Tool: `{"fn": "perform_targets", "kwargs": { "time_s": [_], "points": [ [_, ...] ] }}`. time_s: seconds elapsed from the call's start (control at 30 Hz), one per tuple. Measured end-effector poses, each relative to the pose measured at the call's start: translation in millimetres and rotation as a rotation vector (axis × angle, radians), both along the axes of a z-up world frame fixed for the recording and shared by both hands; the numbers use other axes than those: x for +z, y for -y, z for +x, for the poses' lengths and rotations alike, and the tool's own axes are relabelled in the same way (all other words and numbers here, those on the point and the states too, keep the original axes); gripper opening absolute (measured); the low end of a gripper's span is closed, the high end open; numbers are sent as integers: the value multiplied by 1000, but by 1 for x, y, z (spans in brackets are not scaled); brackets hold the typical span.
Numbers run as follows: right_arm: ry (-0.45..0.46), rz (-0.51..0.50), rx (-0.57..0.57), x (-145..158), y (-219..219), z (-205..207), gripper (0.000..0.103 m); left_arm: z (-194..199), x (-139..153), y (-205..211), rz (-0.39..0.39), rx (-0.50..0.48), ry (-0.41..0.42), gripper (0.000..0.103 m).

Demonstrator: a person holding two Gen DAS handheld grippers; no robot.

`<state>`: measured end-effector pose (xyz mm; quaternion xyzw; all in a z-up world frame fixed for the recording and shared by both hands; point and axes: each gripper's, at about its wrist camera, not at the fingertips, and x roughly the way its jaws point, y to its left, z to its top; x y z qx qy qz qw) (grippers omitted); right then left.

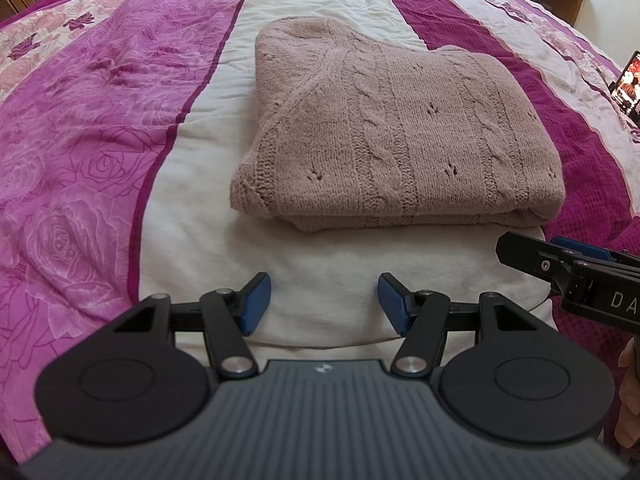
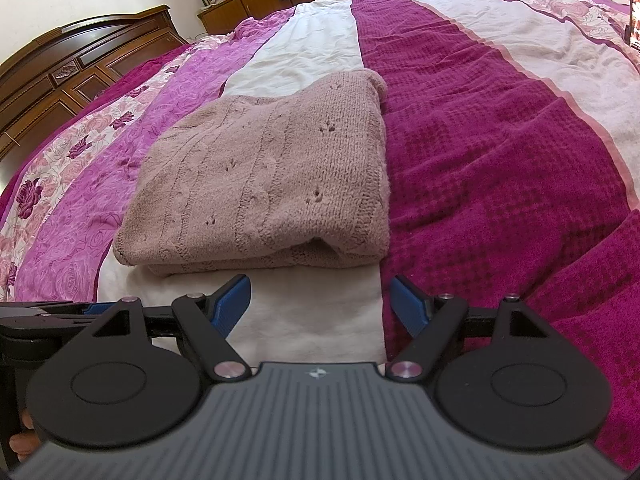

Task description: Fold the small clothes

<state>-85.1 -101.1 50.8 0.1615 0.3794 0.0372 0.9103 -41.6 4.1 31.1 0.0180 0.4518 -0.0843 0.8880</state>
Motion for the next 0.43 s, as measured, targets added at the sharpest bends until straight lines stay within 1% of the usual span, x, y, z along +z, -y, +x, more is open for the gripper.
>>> {"fn": "perform_targets", "kwargs": {
  "time_s": [0.43],
  "points": [
    [0,0,0,0,0,0,82,-4,-1,1,-3,-2,-1,61]
  ]
}}
